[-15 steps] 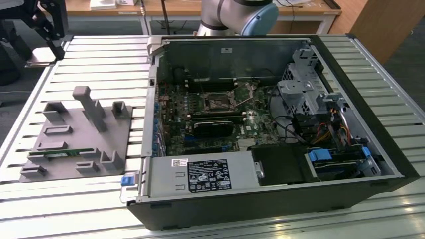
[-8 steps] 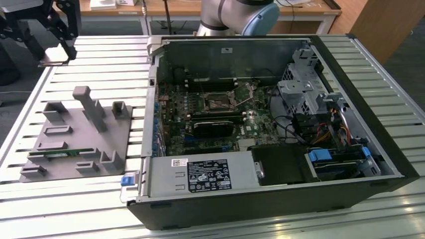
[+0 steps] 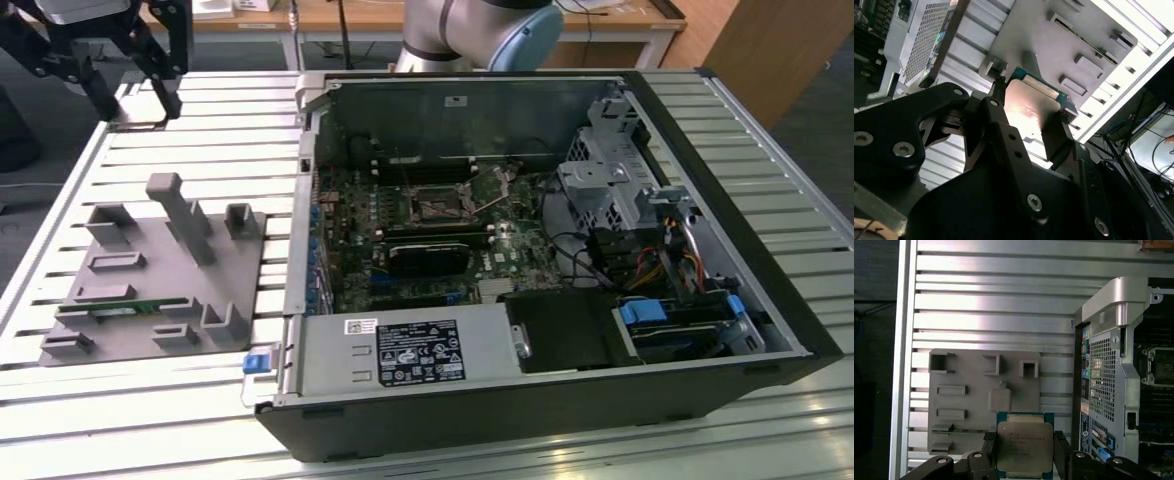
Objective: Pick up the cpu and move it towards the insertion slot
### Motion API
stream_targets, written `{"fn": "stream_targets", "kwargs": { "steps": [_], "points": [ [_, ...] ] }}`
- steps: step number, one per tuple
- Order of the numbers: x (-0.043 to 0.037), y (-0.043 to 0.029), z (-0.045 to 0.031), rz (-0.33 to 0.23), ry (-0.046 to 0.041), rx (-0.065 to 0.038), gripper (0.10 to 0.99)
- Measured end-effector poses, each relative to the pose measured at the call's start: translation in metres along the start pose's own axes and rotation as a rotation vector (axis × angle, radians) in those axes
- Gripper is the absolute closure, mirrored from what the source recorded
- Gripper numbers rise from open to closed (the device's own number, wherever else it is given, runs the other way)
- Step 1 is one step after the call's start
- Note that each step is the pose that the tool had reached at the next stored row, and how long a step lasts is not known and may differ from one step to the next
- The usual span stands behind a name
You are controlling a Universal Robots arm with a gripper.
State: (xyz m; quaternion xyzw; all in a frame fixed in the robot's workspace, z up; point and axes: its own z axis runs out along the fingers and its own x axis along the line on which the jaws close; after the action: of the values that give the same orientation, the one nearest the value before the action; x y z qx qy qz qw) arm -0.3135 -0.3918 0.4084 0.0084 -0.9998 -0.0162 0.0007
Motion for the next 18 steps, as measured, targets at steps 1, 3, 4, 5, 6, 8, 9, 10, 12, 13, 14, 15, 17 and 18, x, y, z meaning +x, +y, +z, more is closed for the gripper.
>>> {"fn": "stream_targets", "kwargs": {
  "steps": [1, 3, 4, 5, 6, 8, 9, 10, 12, 13, 14, 15, 17, 18],
  "points": [
    [-0.0026, 0.0000, 0.0000, 0.000, -0.0001, 0.000, 0.545],
    [-0.0080, 0.0001, 0.0001, 0.000, -0.0001, 0.000, 0.545],
    [-0.0102, 0.0001, 0.0000, 0.000, -0.0001, 0.000, 0.545],
    [-0.0120, 0.0001, 0.0001, 0.000, -0.0001, 0.000, 0.545],
    [-0.0135, 0.0002, 0.0000, 0.000, -0.0001, 0.000, 0.545],
    [-0.0167, 0.0002, 0.0000, 0.000, -0.0001, 0.000, 0.545],
    [-0.0183, 0.0002, 0.0000, 0.000, 0.0000, 0.000, 0.545],
    [-0.0199, 0.0002, 0.0000, 0.000, -0.0001, 0.000, 0.545],
    [-0.0230, 0.0002, 0.0000, 0.000, 0.0000, 0.000, 0.545],
    [-0.0246, 0.0002, 0.0000, 0.000, 0.0000, 0.000, 0.545],
    [-0.0263, 0.0002, 0.0000, 0.000, 0.0000, 0.000, 0.545],
    [-0.0282, 0.0002, 0.0000, 0.000, -0.0001, 0.000, 0.545],
    [-0.0323, 0.0002, 0.0000, 0.000, -0.0001, 0.000, 0.545],
    [-0.0346, 0.0002, 0.0000, 0.000, 0.0000, 0.000, 0.545]
  ]
}}
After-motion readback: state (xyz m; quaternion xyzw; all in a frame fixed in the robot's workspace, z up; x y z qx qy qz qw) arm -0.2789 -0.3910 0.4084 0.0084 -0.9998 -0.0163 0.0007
